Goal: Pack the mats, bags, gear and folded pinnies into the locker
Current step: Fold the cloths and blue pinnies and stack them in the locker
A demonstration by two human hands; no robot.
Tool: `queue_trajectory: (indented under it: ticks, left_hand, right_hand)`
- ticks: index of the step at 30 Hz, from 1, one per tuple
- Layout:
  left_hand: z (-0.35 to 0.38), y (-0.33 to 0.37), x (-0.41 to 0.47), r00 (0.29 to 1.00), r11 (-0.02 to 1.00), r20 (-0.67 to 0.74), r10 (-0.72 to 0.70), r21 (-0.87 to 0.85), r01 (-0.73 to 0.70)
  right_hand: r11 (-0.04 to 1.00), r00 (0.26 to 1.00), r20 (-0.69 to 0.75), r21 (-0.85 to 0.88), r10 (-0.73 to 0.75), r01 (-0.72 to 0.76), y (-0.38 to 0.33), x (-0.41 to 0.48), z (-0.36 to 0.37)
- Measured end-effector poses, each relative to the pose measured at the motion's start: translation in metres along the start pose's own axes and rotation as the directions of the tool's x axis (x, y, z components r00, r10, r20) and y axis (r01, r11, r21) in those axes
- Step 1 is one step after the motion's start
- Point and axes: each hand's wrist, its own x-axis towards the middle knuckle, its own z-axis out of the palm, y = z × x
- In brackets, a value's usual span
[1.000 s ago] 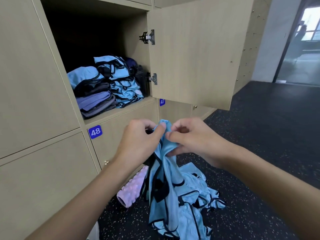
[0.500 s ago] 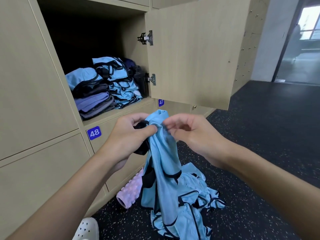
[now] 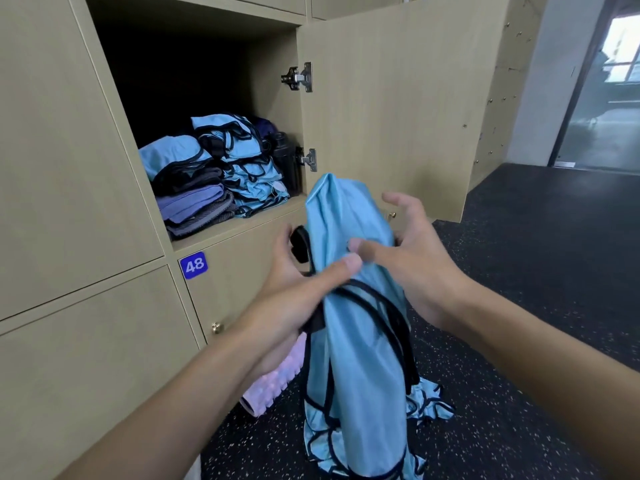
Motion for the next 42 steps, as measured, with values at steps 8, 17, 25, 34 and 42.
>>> queue_trajectory:
  ticks: [8, 17, 25, 34, 42]
  left_hand:
    - [-0.002, 0.011, 0.002, 0.964, 0.985, -0.220, 0.150, -0.045, -0.164]
    - [-0.019, 0.013, 0.008, 0.994, 0.978, -0.111, 0.017, 0.207, 0.006]
    - [-0.029, 0.013, 0.007, 0.989, 0.795, 0.073, 0.129, 0.589, -0.147]
    - [-0.025, 0.017, 0.006, 0.963, 0.870, -0.007, 0.268, 0.432, -0.239]
    - [-0.020, 0.017, 0.007, 0.974, 0.983, -0.144, 0.177, 0.076, -0.168]
  right_hand:
    - [0.997, 0.968, 0.241, 0.014, 0.067, -0.072, 0.005, -0.007, -0.004]
    - [0.990, 0.976, 0.212, -0.116, -0.050, 0.076, 0.004, -0.003, -0.004]
    - [0.998, 0.969, 0.243, -0.023, -0.052, 0.059, -0.004, -0.003, -0.012]
    - [0.990, 0.957, 0.276, -0.083, -0.084, 0.111, -0.005, -0.002, -0.014]
    - [0.993, 0.960, 0.263, -0.051, -0.093, 0.110, -0.004, -0.006, -0.007]
